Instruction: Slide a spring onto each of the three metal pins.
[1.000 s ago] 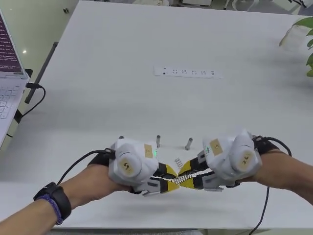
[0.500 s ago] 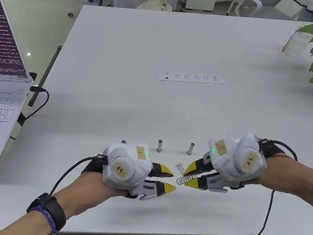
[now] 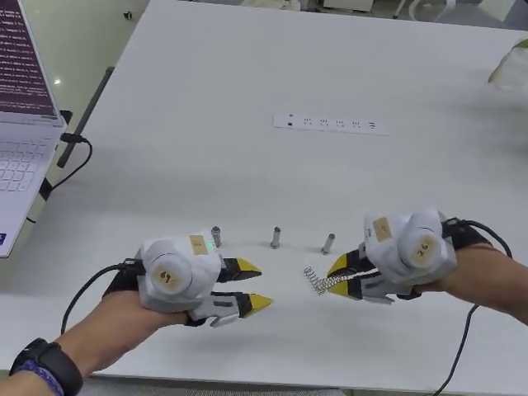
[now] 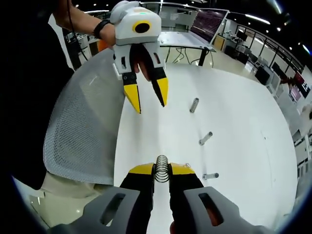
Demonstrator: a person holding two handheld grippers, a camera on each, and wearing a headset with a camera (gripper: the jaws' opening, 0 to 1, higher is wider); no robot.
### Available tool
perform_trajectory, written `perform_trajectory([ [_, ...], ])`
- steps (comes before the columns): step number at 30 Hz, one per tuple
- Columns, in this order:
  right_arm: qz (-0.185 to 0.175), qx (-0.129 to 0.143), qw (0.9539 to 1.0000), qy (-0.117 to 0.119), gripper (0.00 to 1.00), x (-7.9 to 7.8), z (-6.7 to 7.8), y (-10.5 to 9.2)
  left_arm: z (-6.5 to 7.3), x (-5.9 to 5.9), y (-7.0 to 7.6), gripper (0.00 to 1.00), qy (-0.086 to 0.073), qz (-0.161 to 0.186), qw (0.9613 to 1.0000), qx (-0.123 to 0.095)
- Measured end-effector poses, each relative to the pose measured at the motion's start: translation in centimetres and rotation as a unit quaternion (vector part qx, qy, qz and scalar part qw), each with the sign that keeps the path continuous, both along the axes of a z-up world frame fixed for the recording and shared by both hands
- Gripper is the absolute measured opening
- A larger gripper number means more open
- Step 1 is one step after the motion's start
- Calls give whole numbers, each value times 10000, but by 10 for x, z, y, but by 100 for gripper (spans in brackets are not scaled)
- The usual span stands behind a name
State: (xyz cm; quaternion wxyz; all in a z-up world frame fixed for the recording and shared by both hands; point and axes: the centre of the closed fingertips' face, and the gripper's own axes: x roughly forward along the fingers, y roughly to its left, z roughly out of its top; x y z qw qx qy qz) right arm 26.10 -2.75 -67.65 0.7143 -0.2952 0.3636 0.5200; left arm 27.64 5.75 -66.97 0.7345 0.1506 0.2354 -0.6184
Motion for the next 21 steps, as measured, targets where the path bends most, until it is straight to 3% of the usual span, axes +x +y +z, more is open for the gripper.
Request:
perform_trajectory([
  [10, -70, -278, 9996, 87, 8, 14, -8, -10, 1, 12, 26, 26, 36, 570, 9983, -69],
  [21, -41, -595, 9981, 147, 8, 38, -10, -18, 0, 22, 58, 34, 39, 1136, 9935, -69],
])
